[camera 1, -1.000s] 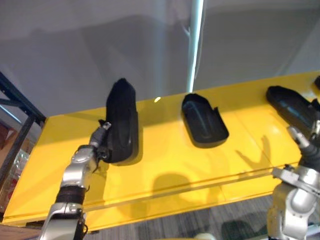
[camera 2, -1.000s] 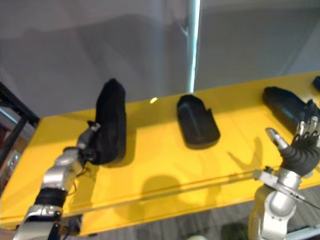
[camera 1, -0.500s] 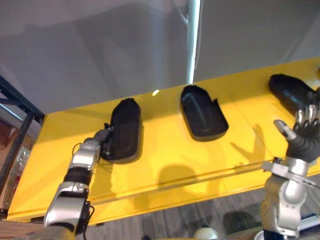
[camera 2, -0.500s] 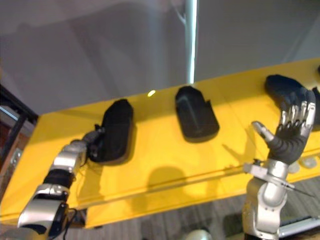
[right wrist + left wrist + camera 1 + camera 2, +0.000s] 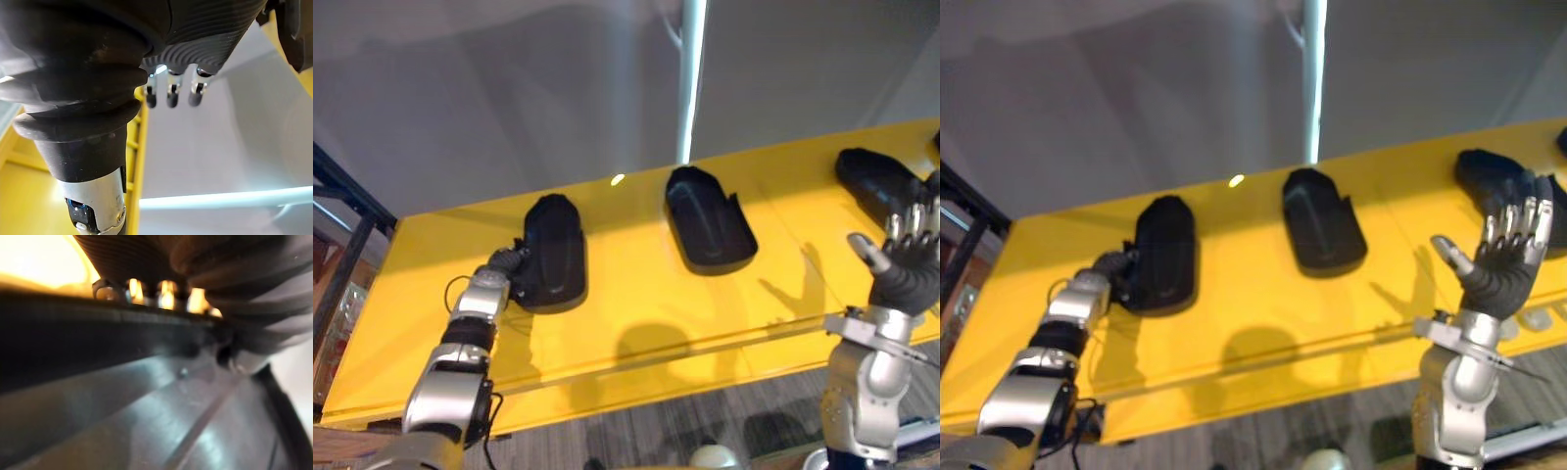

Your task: Walk over and take plastic housings, then place them on the shelf

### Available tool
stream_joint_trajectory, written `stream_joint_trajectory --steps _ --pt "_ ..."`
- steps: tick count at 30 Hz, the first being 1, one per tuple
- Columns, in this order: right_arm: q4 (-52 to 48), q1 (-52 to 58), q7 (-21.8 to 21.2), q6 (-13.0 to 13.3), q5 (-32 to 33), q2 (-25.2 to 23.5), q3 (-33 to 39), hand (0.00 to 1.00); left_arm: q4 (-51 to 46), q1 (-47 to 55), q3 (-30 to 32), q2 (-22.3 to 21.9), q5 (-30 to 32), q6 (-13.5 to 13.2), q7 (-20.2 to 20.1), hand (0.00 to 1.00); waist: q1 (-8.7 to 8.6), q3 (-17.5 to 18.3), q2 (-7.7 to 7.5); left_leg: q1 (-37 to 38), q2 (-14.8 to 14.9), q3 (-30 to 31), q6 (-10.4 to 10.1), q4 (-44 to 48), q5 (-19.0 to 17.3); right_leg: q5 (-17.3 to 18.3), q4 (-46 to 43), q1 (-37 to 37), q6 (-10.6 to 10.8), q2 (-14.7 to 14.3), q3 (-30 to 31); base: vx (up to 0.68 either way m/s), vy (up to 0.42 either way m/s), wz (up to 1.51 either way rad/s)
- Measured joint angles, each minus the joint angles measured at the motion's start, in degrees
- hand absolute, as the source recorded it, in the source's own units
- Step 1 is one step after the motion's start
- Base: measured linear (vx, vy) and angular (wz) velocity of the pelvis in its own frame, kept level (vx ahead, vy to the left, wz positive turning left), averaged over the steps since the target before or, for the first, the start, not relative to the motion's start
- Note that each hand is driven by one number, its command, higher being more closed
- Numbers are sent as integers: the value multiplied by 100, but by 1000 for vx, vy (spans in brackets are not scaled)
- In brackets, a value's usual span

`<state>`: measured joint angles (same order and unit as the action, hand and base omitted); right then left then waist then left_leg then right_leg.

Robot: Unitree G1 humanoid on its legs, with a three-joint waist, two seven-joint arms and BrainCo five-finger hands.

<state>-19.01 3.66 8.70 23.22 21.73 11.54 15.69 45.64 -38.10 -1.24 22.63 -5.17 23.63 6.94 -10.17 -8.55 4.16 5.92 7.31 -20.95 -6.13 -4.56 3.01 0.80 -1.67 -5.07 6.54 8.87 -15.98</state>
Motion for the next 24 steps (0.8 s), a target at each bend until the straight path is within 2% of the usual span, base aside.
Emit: stream_joint_trajectory --steps 5,13,21,24 --pt "0 -1 -3 1 0 -1 -33 0 2 16 -2 -295 -176 -384 411 0 0 -4 -8 -2 4 -4 1 0 8 -24 28 -8 -7 -3 -1 0 0 0" --pt "67 0 3 2 -2 -61 -332 0 -120 218 -10 -394 -390 -875 430 0 -6 -20 -45 -8 -1 2 25 -3 59 -80 63 -11 -19 -6 -14 0 0 0" --pt "207 3 20 0 -2 -65 -358 0 -197 217 -171 -403 -318 -893 598 0 -1 17 -179 -83 2 -6 35 -37 73 -185 198 -25 1 -2 -12 -9 2 0" --pt "207 3 20 0 -1 -65 -368 0 -227 217 -186 -403 -79 -893 649 0 4 43 -225 -92 -2 -9 36 -36 78 -220 242 -26 -2 -2 -13 0 0 0"
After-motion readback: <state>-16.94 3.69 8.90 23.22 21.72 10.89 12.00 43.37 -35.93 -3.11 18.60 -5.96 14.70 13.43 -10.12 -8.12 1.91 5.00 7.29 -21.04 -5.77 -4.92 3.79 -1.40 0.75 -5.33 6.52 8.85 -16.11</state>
